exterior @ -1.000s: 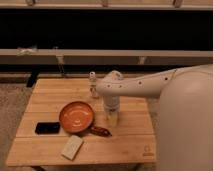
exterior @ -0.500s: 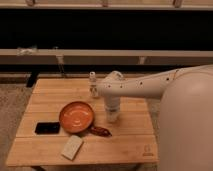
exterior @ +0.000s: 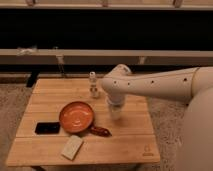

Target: Pick up the ceramic cup

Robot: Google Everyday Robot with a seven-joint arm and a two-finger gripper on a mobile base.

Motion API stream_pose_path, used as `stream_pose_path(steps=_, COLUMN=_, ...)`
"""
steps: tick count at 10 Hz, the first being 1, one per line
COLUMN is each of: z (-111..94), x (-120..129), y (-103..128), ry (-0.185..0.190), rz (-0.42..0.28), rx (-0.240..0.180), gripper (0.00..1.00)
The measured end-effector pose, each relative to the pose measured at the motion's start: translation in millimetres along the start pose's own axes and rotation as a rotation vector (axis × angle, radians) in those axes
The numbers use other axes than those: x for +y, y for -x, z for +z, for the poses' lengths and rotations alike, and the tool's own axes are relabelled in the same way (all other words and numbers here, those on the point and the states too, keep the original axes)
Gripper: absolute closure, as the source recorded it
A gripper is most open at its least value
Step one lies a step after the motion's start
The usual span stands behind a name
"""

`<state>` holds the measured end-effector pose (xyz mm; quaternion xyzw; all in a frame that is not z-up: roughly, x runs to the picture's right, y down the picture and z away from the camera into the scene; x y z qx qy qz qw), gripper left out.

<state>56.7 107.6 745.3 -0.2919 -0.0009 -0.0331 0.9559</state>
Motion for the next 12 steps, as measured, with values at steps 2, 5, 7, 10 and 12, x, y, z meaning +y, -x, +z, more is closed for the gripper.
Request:
stream_pose_path(steps=2, z=-20.4, x=-3.3, y=2.5, ry=-0.068, rz=-0.045, rx=-0.057, gripper=1.0)
stream_pose_path(steps=5, z=-43.0, x=-4.8, y=10.8, ry=-0.187, rz=-0.208, rx=-0.261, gripper=1.0)
stream_pose_path(steps=7, z=-47.3, x=-4.0, y=20.2, ry=-0.224, rz=-0.321, rx=-0.335, gripper=1.0)
stream_pose_path(steps=10, z=-54.7, x=-4.8, y=32.9, ry=-0.251, rz=-0.433, rx=-0.344, gripper=1.0)
stream_pose_path(steps=12, z=-54.6, x=-4.6, y=32.8, ry=-0.25, rz=-0.434, rx=-0.344, gripper=1.0)
